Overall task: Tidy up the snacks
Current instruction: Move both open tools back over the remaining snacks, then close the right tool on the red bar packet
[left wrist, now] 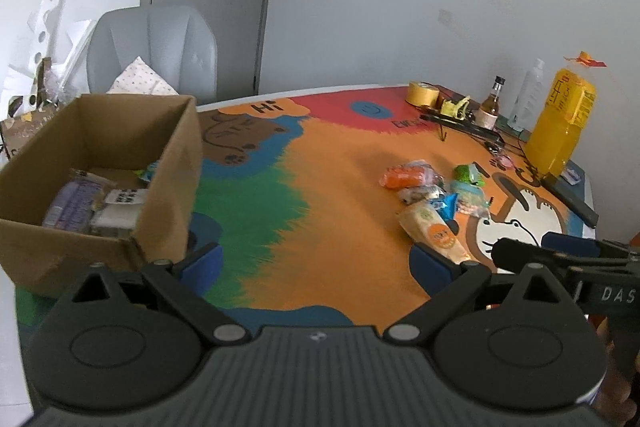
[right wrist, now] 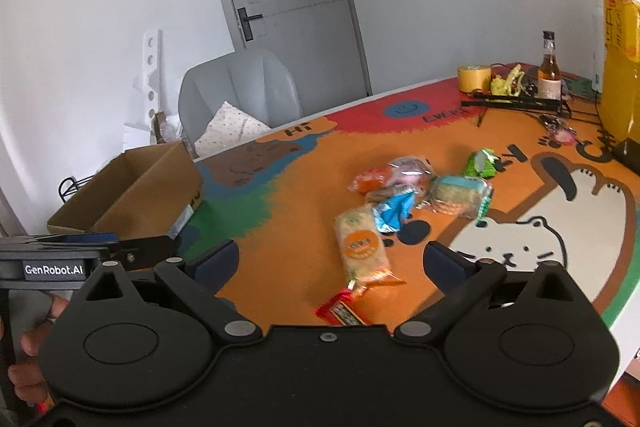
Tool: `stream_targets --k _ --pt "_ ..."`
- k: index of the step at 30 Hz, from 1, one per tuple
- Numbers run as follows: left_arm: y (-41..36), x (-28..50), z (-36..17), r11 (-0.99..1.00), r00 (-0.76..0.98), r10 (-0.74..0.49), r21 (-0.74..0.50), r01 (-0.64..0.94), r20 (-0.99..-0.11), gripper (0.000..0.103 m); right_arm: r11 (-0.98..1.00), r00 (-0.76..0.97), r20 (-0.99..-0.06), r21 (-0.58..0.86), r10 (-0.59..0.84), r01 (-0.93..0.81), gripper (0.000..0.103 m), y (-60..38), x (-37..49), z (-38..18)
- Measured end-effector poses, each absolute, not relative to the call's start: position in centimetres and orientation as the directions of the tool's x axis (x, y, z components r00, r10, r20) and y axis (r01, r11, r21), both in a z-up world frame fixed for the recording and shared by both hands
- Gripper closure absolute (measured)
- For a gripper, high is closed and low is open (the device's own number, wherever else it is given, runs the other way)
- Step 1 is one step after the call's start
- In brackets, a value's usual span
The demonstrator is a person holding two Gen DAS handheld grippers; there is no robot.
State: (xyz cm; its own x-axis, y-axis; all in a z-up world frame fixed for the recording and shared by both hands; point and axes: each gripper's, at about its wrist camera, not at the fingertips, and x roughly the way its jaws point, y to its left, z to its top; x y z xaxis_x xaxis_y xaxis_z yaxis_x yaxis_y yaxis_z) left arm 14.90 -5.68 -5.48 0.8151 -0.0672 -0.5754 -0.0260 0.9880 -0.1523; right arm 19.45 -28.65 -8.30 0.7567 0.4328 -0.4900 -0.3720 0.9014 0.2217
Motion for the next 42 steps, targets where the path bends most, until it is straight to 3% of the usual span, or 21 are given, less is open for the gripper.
stream_targets --k 5,12,23,26,28,30,42 --pt "-6.7 15.5 -6.2 0.985 0.802 -0.091 -0.171 -0.014 -0.59 0.004 0.904 0.75 -0.505 0.223 0.426 -0.364 0.005 -29.6 19.5 -9.2" --pt "-7.7 16.1 -7.3 0.986 0.785 -0.098 -0.167 -0.008 -0.612 0.007 0.895 0.707 -0.551 0.244 0.445 -0.373 0.025 -30.1 20.2 -11.2" --pt "-8.5 16.9 -8.3 0.99 0.762 -0.094 -0.143 0.001 -0.641 0.011 0.879 0.65 -0.599 0.243 0.468 -0.41 0.039 -28.8 21.1 -13.8" --pt "-8.8 17.3 -8.5 0.991 0.756 -0.094 -0.136 0.007 -0.648 0.011 0.88 0.654 -0.595 0.237 0.466 -0.412 0.052 -28.9 21.2 -14.2" --pt "-9.1 17.7 -8.6 0.991 0.753 -0.096 -0.134 0.01 -0.651 0.011 0.881 0.657 -0.597 0.216 0.461 -0.422 0.072 -28.9 21.2 -14.2" --pt "-9.4 17.9 -8.7 0.991 0.753 -0.098 -0.132 0.014 -0.651 0.012 0.863 0.634 -0.597 0.233 0.491 -0.449 0.083 -29.2 21.2 -14.2" --pt "-12.0 20.1 -8.8 0.991 0.749 -0.123 -0.117 0.061 -0.651 0.012 0.891 0.67 -0.594 0.23 0.447 -0.39 0.083 -32.4 21.3 -14.2"
